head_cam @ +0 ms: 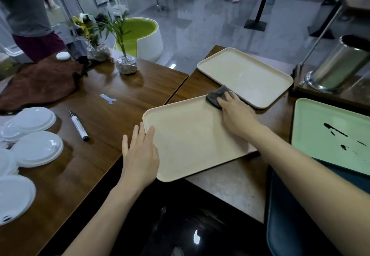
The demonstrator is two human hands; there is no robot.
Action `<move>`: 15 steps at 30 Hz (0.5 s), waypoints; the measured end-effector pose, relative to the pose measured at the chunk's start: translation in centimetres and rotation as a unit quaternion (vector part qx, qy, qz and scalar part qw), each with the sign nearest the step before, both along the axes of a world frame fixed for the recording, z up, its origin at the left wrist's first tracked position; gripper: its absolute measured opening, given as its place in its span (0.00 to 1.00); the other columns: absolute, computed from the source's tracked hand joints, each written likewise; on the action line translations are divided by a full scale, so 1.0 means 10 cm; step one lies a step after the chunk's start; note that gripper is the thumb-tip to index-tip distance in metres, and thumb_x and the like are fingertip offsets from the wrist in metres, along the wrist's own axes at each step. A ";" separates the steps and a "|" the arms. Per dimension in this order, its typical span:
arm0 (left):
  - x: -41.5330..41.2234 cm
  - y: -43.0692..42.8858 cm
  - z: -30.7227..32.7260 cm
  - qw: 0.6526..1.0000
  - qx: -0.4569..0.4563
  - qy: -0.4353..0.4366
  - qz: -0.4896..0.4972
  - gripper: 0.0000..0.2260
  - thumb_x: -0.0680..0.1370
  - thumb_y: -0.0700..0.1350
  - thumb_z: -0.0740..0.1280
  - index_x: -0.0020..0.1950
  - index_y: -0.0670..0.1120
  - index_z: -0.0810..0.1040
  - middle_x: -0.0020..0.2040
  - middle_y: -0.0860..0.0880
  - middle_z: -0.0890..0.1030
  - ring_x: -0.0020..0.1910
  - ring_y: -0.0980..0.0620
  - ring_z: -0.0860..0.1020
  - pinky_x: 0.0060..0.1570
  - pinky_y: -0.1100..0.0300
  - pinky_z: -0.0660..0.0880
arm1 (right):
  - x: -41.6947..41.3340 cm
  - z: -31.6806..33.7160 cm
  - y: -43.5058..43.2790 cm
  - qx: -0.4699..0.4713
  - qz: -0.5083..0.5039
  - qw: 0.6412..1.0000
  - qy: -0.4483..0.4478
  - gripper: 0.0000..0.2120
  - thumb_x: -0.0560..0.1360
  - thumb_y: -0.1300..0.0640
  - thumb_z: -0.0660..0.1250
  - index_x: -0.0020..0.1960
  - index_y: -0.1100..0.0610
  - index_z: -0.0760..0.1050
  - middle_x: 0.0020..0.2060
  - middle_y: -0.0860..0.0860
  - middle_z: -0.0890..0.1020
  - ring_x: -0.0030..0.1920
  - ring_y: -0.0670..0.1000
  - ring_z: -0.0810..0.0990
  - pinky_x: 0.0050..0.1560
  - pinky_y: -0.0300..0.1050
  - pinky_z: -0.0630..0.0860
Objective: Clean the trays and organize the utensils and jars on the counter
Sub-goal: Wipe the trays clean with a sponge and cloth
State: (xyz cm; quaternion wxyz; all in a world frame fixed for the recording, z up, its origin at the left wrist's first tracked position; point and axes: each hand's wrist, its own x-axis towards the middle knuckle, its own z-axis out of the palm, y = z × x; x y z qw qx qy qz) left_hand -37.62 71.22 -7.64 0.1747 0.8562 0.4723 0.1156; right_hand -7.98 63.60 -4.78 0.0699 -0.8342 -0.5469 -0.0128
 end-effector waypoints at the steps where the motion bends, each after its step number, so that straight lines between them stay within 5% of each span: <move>1: 0.01 0.00 0.00 1.000 0.002 -0.003 0.003 0.25 0.84 0.39 0.51 0.82 0.48 0.57 0.84 0.45 0.50 0.83 0.48 0.45 0.79 0.43 0.39 | -0.10 -0.01 0.02 0.010 0.015 1.000 -0.001 0.23 0.77 0.62 0.56 0.72 0.57 0.68 0.72 0.57 0.69 0.74 0.58 0.63 0.71 0.50 0.63; 6: 0.01 -0.01 0.00 1.000 0.007 -0.006 0.007 0.25 0.84 0.40 0.51 0.83 0.47 0.57 0.84 0.45 0.51 0.83 0.49 0.46 0.79 0.44 0.39 | -1.04 -0.19 -0.14 0.014 0.158 0.985 0.069 0.24 0.74 0.59 0.61 0.70 0.55 0.72 0.72 0.58 0.70 0.74 0.60 0.66 0.63 0.59 0.74; 10: -0.01 0.01 0.02 1.000 0.005 0.004 -0.003 0.25 0.85 0.41 0.50 0.83 0.48 0.55 0.84 0.45 0.50 0.83 0.50 0.45 0.79 0.45 0.39 | -1.27 -0.07 -0.57 0.028 0.272 0.959 0.074 0.23 0.74 0.62 0.59 0.67 0.56 0.76 0.70 0.58 0.75 0.69 0.61 0.73 0.65 0.51 0.73; 12: -0.02 0.01 0.03 1.000 0.005 0.007 -0.006 0.25 0.84 0.41 0.50 0.83 0.48 0.55 0.84 0.45 0.50 0.83 0.49 0.45 0.79 0.44 0.39 | -1.03 -0.04 -0.57 0.031 0.250 0.965 0.077 0.23 0.73 0.66 0.61 0.66 0.54 0.76 0.70 0.56 0.75 0.67 0.60 0.75 0.64 0.51 0.74; 15: -0.02 0.02 0.02 1.000 0.007 0.008 -0.010 0.26 0.84 0.41 0.50 0.83 0.48 0.56 0.84 0.45 0.51 0.83 0.48 0.46 0.79 0.44 0.39 | -0.60 0.06 -0.28 -0.005 0.080 0.993 0.083 0.27 0.77 0.64 0.57 0.74 0.49 0.67 0.76 0.51 0.64 0.74 0.56 0.64 0.64 0.54 0.73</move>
